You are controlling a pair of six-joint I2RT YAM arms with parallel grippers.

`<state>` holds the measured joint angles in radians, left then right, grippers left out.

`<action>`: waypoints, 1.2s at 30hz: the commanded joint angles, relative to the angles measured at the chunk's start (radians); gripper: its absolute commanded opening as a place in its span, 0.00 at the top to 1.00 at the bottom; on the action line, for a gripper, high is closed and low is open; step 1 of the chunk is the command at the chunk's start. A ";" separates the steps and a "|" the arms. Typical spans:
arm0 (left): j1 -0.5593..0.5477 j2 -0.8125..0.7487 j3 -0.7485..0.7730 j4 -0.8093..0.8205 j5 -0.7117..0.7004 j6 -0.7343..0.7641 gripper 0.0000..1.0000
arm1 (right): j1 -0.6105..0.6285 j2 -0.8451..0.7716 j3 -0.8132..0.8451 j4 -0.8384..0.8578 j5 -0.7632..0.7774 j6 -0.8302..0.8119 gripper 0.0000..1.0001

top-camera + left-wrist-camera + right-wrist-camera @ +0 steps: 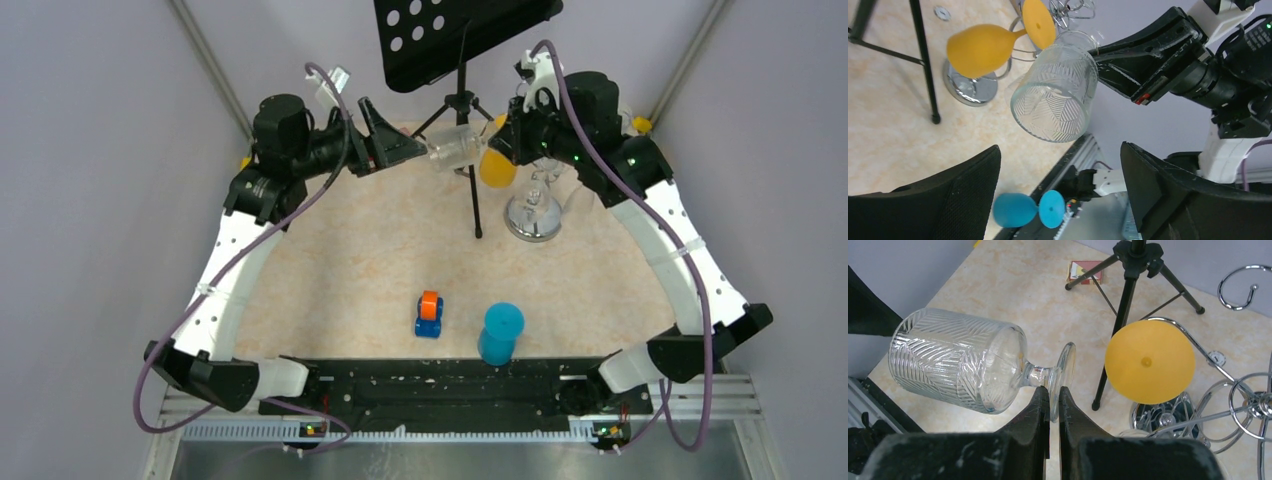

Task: Place the wine glass upside down on the wine glass rack
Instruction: Turn the wine glass upside down at the wine rack.

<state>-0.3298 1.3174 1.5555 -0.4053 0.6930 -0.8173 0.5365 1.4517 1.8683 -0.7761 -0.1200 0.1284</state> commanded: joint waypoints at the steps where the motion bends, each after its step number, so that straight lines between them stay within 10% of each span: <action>1: 0.003 -0.031 0.121 -0.208 -0.100 0.258 0.08 | 0.010 -0.073 -0.011 0.178 -0.064 -0.098 1.00; 16: 0.003 -0.097 0.090 -0.360 -0.411 0.341 0.05 | 0.155 -0.082 -0.056 0.152 0.085 -0.496 1.00; 36: 0.042 0.005 0.004 -0.408 -0.250 0.091 0.04 | 0.644 -0.118 -0.480 0.526 0.768 -1.184 1.00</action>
<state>-0.3122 1.2922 1.5734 -0.8059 0.3485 -0.6693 1.1458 1.4128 1.4204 -0.5041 0.4911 -0.8841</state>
